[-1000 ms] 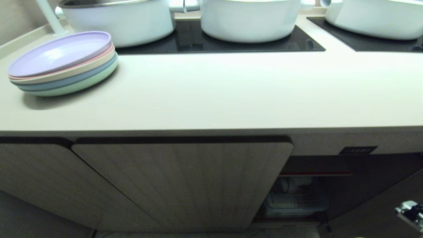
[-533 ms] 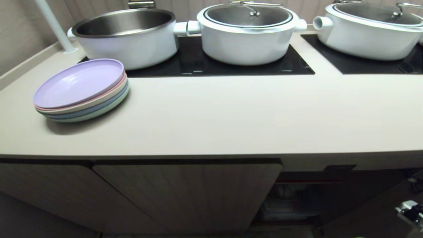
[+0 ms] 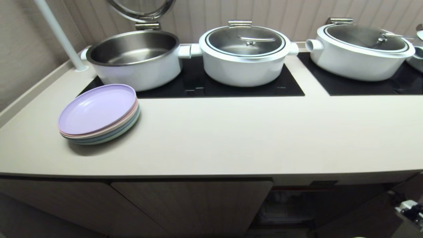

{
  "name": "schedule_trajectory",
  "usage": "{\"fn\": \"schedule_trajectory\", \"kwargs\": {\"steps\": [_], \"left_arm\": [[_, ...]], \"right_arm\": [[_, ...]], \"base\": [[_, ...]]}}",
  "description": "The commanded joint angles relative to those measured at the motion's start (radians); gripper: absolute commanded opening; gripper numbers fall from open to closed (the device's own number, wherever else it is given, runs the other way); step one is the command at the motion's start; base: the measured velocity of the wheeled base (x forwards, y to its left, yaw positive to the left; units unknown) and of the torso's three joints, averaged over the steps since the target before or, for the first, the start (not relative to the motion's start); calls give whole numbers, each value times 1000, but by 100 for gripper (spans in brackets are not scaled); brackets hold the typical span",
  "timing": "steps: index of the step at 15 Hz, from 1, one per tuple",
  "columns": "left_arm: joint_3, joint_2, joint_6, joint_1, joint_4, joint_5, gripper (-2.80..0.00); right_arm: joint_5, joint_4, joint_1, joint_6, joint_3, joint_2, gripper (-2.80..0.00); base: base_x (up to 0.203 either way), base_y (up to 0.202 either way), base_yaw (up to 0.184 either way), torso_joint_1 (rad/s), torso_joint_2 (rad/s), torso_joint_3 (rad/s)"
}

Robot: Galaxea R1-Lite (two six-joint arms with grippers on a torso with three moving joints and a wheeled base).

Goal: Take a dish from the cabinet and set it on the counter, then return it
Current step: Place it on the table

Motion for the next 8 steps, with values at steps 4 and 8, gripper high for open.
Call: {"fn": "schedule_trajectory", "kwargs": {"steps": [4, 8], "left_arm": [[0, 0, 0, 0, 0, 0, -280], [0, 0, 0, 0, 0, 0, -280]], "right_arm": [[1, 1, 0, -1, -4, 4, -280], [1, 1, 0, 0, -3, 6, -280]], "base": [[0, 0, 0, 239, -495, -259], [0, 0, 0, 170, -351, -180]]}}
